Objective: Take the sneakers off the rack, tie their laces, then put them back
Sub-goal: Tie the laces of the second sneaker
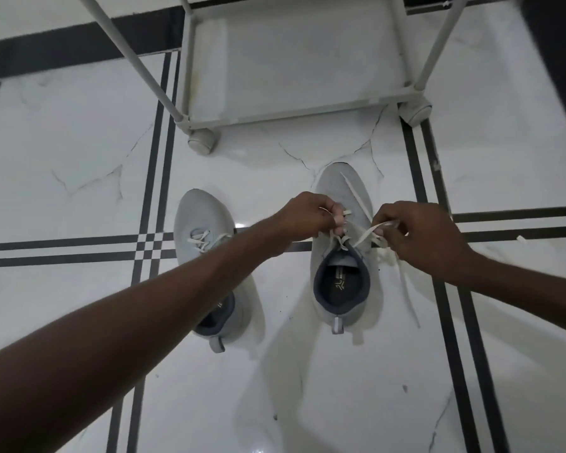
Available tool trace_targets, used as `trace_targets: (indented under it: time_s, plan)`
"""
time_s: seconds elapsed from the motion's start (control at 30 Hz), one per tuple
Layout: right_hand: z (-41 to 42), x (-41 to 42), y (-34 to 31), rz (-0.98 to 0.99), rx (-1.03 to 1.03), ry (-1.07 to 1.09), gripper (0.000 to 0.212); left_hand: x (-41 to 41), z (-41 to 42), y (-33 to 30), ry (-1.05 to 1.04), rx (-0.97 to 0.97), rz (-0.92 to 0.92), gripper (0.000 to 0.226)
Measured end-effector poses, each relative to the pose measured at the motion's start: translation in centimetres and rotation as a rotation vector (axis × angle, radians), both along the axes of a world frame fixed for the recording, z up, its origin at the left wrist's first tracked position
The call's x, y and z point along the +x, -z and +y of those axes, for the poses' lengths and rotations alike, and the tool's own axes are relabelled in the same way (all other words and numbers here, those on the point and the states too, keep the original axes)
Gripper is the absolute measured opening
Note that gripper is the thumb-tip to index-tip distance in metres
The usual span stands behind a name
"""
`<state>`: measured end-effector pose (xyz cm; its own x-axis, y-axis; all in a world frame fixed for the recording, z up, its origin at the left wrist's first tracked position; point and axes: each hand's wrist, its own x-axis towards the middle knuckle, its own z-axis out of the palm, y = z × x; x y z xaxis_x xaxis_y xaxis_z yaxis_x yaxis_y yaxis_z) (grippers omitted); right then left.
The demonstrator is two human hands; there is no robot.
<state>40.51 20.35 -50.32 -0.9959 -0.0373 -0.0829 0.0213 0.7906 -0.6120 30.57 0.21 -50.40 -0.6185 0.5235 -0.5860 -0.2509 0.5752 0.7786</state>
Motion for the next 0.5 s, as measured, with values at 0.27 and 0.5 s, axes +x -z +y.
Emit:
trace_targets:
  time_s: [0.27, 0.5]
  plan:
    - [-0.2, 0.1, 0.9, -0.138, -0.002, -0.099, 0.019, -3.2, -5.0, -4.8, -0.42, 0.396, -0.187, 0.022]
    - [-0.8, -1.1, 0.2, -0.322, 0.208, -0.164, 0.01, -1.0, -7.0, -1.5, 0.029, -0.525, 0.483, 0.027]
